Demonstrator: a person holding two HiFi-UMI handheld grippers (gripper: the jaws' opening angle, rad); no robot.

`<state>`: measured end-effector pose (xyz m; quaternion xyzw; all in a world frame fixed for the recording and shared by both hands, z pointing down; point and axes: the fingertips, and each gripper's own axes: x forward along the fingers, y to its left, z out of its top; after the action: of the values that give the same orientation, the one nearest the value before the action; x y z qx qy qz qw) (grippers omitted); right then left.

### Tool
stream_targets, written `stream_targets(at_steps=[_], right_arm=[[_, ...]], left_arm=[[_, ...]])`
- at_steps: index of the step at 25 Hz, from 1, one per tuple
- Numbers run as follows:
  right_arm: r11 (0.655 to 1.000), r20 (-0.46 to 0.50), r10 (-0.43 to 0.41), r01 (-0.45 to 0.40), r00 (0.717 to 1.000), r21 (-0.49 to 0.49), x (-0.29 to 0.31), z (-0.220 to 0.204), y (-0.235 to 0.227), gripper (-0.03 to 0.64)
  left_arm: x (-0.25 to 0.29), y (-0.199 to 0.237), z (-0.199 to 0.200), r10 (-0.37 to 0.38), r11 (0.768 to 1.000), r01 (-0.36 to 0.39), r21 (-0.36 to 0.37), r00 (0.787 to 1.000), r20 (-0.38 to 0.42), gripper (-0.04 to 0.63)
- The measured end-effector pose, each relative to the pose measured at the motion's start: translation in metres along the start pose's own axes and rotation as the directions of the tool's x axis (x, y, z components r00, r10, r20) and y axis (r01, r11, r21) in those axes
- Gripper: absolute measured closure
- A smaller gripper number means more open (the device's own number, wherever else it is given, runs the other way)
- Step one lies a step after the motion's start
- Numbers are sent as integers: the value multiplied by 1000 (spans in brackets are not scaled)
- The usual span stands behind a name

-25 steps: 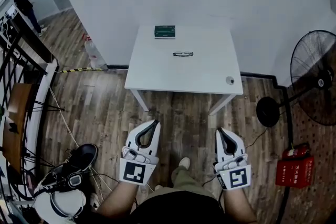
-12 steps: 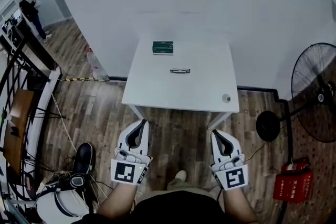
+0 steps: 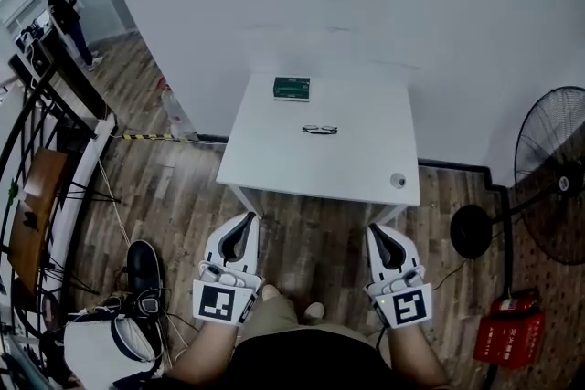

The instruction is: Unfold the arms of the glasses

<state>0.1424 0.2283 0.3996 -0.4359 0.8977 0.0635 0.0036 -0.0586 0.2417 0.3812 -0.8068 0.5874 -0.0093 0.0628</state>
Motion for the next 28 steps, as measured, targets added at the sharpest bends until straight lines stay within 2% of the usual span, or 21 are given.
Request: stream_targets(at_steps=[7,16,22,28], right_arm=[[999,15,34,-34,999,2,-4,2,16,617],[1000,17,-2,2,1000,0,-5,4,5,616],[1000,16,1,-1,1000,-3,8,2,6,617],[1000,21,8,-8,1000,-1,32,1,5,616]], left_arm=[[-7,-5,6,-16,1000,16,13,1000,18,589],[9,-13,10,-48,999,48,20,998,40,589],[13,-3,5,-45,999,45,2,998,32,589],[26,15,-5,-46,999,46,19,999,-6,589]])
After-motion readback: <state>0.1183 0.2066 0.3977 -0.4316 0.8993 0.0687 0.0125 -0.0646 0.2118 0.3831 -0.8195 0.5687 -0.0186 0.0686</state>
